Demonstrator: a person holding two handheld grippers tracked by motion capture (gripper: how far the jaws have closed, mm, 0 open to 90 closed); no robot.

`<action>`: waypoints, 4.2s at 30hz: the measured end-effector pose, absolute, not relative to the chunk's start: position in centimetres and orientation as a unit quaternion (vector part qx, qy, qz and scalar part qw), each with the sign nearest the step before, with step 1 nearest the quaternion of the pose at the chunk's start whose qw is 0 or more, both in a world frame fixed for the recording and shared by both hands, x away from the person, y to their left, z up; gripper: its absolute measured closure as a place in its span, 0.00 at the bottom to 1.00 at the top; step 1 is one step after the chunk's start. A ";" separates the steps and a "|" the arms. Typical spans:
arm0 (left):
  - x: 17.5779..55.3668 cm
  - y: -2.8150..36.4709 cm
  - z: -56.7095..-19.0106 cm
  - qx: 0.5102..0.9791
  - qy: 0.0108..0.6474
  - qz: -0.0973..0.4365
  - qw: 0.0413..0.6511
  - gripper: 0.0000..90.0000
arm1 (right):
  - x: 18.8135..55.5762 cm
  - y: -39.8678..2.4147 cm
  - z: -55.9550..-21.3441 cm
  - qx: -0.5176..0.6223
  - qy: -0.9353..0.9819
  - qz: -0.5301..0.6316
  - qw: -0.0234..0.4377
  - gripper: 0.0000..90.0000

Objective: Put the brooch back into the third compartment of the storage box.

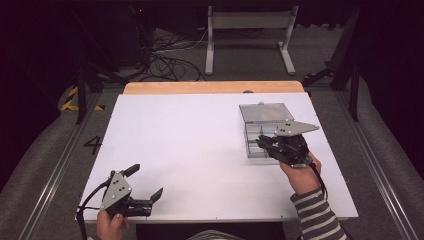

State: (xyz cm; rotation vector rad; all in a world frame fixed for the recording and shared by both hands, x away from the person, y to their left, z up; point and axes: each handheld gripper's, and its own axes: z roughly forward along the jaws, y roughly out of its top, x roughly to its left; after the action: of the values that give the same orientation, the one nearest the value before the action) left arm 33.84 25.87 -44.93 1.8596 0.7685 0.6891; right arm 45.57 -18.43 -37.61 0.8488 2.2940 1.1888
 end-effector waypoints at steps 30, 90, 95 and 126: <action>33.8 25.8 -44.9 0.763 0.314 0.285 0.487 0.02 | 47.3 -24.9 -37.9 0.408 0.772 0.426 0.236 0.89; 34.0 25.8 -45.0 0.765 0.319 0.285 0.481 0.02 | 53.4 -26.7 -43.8 0.519 0.734 0.355 0.255 0.89; 34.0 25.7 -45.0 0.765 0.320 0.283 0.482 0.02 | 53.8 -26.7 -44.4 0.527 0.735 0.345 0.252 0.89; 34.1 25.6 -45.1 0.770 0.316 0.283 0.477 0.02 | 55.0 -26.6 -46.6 0.536 0.745 0.313 0.245 0.89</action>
State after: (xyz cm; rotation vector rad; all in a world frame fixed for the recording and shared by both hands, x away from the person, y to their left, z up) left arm 34.11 25.59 -45.13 1.8812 0.7731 0.6916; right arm 54.97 -26.57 -46.60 1.4625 2.0332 0.8549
